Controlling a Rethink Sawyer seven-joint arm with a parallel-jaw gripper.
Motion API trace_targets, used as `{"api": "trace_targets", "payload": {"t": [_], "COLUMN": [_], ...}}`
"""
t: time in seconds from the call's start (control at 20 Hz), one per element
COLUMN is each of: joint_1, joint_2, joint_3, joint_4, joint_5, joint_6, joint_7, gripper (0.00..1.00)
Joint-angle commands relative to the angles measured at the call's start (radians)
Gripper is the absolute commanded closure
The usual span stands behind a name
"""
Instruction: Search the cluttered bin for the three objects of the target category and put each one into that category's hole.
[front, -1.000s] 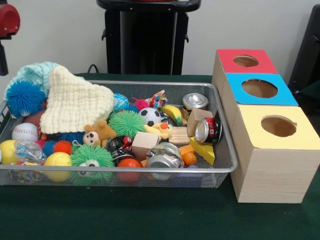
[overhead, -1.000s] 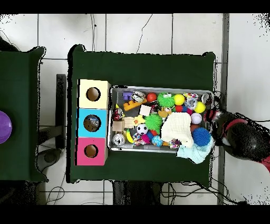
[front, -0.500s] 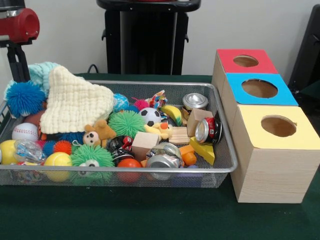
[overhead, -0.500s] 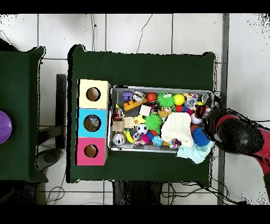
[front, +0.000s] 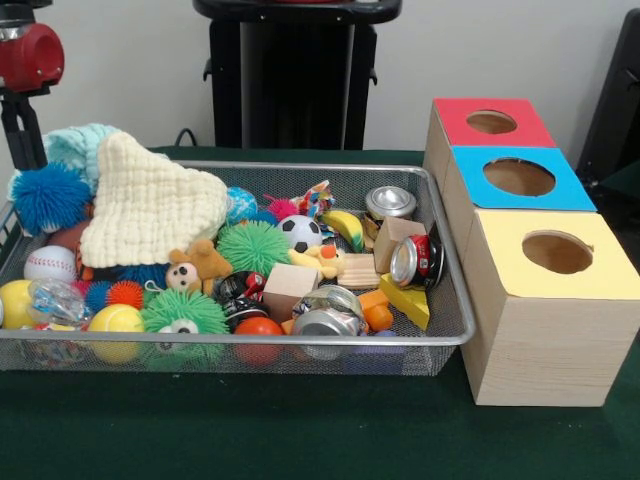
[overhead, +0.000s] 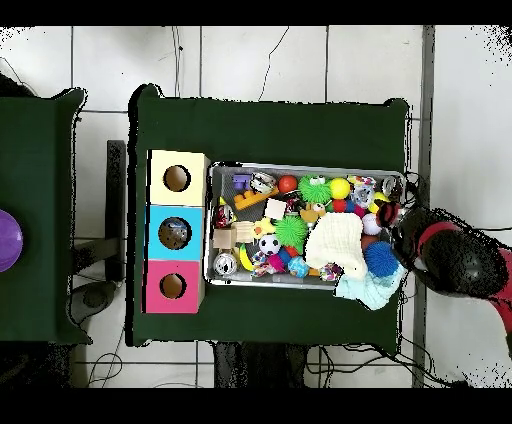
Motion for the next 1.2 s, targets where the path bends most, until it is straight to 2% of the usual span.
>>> {"api": "trace_targets", "payload": {"t": [0.05,0.1,0.15,0.25,0.4,0.45,0.6,0.8,0.9,1.1,1.2], "joint_1": [-0.092,-0.100,-0.106,-0.122,-0.130,-0.123,-0.121,-0.127,-0.158,-0.156,-0.164], "joint_2": [0.058,0.044,-0.011,-0.059,-0.056,-0.058,-0.054,-0.044,-0.001,0.035,0.067], "joint_3": [0.166,0.176,0.164,0.156,0.149,0.140,0.135,0.158,0.180,0.241,0.277], "joint_4": [-0.017,-0.011,0.018,0.054,0.061,0.057,0.055,0.106,0.127,0.134,0.132], "joint_5": [-0.161,-0.178,-0.195,-0.201,-0.197,-0.201,-0.190,-0.159,-0.166,-0.162,-0.176], "joint_6": [0.033,0.024,-0.036,-0.101,-0.119,-0.118,-0.107,-0.111,-0.116,-0.104,-0.095], "joint_7": [-0.512,-0.507,-0.425,-0.318,-0.253,-0.235,-0.226,-0.216,-0.253,-0.291,-0.342], "gripper": [1.00,1.00,1.00,1.00,1.00,0.00,0.00,0.00,0.00,0.00,0.00]}}
